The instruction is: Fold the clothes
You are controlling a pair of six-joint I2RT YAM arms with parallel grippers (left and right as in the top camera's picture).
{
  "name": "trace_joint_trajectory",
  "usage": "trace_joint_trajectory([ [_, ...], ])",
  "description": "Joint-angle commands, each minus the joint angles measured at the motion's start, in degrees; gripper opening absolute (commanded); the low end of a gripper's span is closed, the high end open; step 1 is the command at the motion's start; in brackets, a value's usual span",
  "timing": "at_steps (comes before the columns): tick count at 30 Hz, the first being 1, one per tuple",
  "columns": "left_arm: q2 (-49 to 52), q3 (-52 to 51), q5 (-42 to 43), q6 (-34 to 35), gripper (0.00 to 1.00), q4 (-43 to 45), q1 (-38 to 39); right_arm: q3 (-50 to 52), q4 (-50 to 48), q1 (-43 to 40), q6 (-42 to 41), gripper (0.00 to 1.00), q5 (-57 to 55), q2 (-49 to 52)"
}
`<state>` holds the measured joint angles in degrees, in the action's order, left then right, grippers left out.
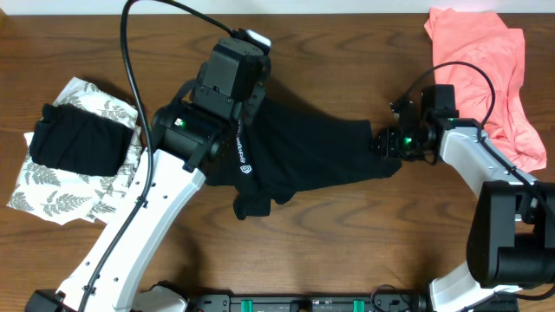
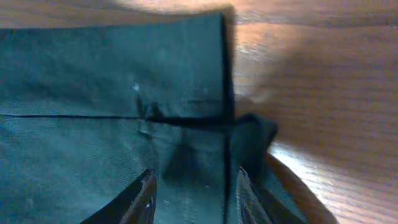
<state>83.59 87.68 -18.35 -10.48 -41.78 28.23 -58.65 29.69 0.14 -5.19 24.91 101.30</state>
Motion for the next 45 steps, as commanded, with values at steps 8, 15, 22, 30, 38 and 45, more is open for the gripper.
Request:
trace_joint_trajectory([
  [8,-0.8,0.3,-0.5,0.5,0.07,0.3,-0.3,0.4,-1.5,3.8,0.5,0.37,1.0,0.1],
  [15,-0.8,0.3,-0.5,0.5,0.07,0.3,-0.3,0.4,-0.4,2.1,0.2,0.38,-5.5,0.1],
  [22,-0.8,0.3,-0.5,0.5,0.07,0.3,-0.3,0.4,-1.0,0.8,1.7,0.41,-5.2,0.1],
  [30,-0.8,0.3,-0.5,0.5,0.07,0.3,-0.3,0.8,-1.0,2.1,1.6,0.41,-3.5,0.1],
  [38,-0.8,0.3,-0.5,0.5,0.07,0.3,-0.3,5.7,-5.5,3.2,-0.3,0.37,-3.4,0.1],
  [45,-0.8,0.3,-0.5,0.5,0.07,0.3,-0.3,5.6,-9.5,3.2,-0.5,0.21,0.7,-0.2],
])
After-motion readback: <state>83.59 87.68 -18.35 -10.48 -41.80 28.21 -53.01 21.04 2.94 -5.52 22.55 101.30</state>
